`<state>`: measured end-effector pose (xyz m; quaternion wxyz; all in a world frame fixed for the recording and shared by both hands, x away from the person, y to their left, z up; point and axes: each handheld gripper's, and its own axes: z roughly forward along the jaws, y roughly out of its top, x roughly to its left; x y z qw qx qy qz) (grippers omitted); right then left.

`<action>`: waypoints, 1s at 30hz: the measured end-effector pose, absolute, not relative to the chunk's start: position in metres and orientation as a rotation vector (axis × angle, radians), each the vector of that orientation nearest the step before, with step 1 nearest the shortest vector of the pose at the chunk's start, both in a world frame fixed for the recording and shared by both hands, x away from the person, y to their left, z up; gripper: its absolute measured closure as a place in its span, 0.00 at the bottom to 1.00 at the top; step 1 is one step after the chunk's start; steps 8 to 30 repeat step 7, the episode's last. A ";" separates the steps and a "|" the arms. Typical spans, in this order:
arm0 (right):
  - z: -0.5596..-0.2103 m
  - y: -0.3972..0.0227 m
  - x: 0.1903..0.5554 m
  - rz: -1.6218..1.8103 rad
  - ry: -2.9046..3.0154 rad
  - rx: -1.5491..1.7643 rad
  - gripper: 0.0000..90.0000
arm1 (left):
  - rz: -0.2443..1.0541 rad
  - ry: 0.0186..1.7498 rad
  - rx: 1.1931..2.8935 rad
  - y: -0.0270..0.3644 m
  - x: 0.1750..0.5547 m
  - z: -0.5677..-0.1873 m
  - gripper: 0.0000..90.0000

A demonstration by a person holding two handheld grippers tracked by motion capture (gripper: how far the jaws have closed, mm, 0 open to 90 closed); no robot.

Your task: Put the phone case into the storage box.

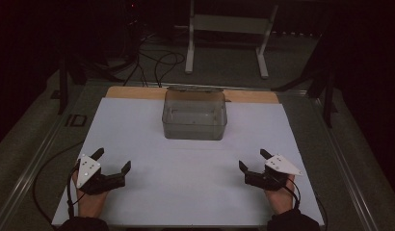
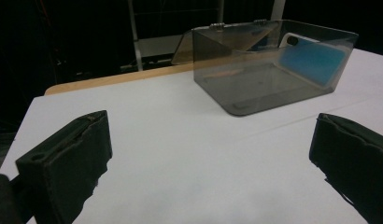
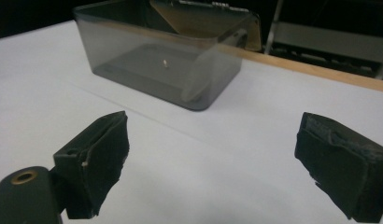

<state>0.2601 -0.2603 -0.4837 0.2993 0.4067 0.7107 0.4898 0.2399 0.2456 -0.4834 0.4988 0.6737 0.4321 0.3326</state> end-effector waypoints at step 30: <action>-0.488 -0.259 0.257 1.297 1.919 1.079 0.11 | 0.804 1.046 1.639 0.245 0.241 -0.485 0.00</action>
